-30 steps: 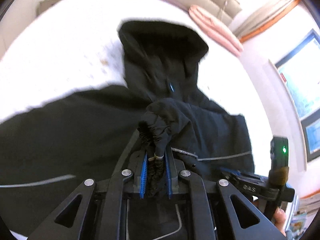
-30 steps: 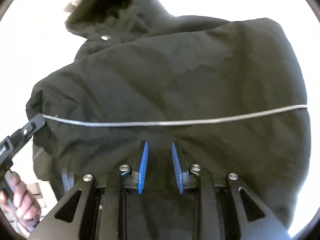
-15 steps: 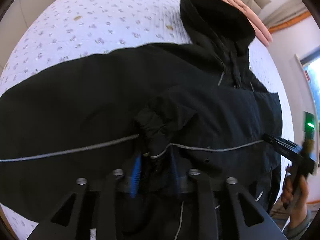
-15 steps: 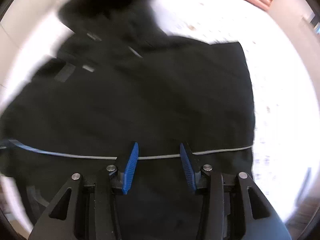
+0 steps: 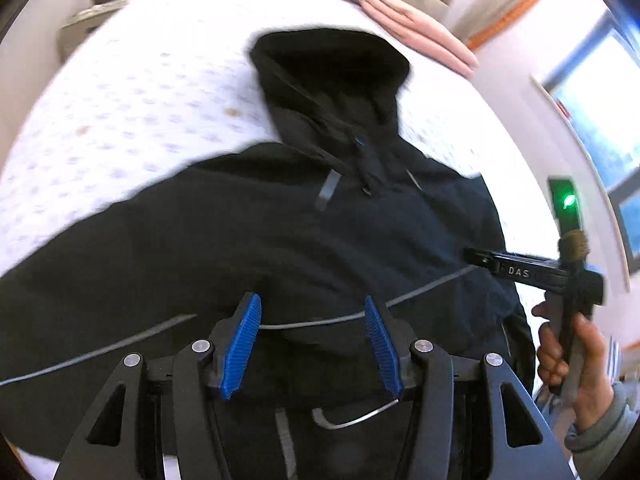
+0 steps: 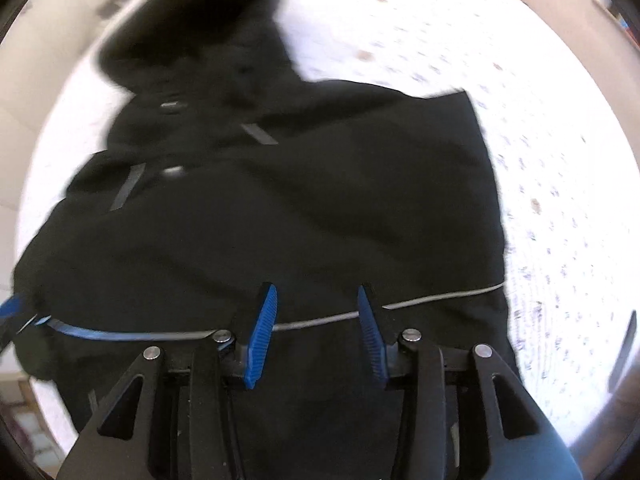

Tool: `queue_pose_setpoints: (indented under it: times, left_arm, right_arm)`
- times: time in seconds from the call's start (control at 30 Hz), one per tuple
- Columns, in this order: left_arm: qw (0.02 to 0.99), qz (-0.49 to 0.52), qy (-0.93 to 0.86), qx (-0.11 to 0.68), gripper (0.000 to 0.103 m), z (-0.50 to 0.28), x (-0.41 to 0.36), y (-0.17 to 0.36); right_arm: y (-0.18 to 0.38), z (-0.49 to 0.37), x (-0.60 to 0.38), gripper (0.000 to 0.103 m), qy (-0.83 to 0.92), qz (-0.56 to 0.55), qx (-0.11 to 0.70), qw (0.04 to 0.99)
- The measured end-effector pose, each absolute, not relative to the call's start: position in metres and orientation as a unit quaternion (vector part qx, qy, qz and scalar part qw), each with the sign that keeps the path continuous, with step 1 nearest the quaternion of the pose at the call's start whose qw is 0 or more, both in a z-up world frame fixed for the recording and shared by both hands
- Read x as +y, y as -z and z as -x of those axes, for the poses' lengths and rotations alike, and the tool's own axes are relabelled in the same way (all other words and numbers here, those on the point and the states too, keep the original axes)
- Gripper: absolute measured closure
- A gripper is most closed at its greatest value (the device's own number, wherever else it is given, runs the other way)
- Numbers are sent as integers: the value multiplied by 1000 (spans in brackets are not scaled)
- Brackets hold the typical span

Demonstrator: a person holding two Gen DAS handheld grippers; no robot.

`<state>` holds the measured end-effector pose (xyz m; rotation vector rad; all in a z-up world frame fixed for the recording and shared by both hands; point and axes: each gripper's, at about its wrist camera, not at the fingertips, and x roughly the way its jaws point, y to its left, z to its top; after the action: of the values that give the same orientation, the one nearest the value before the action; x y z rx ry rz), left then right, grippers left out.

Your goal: Fold large clothes

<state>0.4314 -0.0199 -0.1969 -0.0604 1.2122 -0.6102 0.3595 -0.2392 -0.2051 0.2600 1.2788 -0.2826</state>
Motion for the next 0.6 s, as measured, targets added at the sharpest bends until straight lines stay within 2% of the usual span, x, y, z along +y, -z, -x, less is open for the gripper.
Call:
queue_pose_setpoints:
  times: [0.03,0.1,0.17,0.23,0.33,0.4,0.6]
  left_arm:
    - [768,24,285,573,47,-430,-31,209]
    - [755,20,285,590,56,-428,-41,229]
    - [739,5,264,620,64,-429,-51,258]
    - [736,16,252,628,66,-430,-47,278]
    - [730,62,252,633,66,-437,-34,279]
    - [725,77,250,637,71,-439,-27,277]
    - [728,113,242,632,69,-426,10,258]
  right_arm:
    - [202,-358,-230,59,116,-118,593,788]
    - [206,-355,-216,59,96,-114,597,788]
    - [227,-354,-200,59,91,-97,623,771]
    - [258,-356,-192,59,95,-83,660,741]
    - [261,-356,-189,57,91,-74,647,753]
    - [256,-355,-189,57,91,-80,651,750]
    - [260,-365,-193,57,82,-76,651,751]
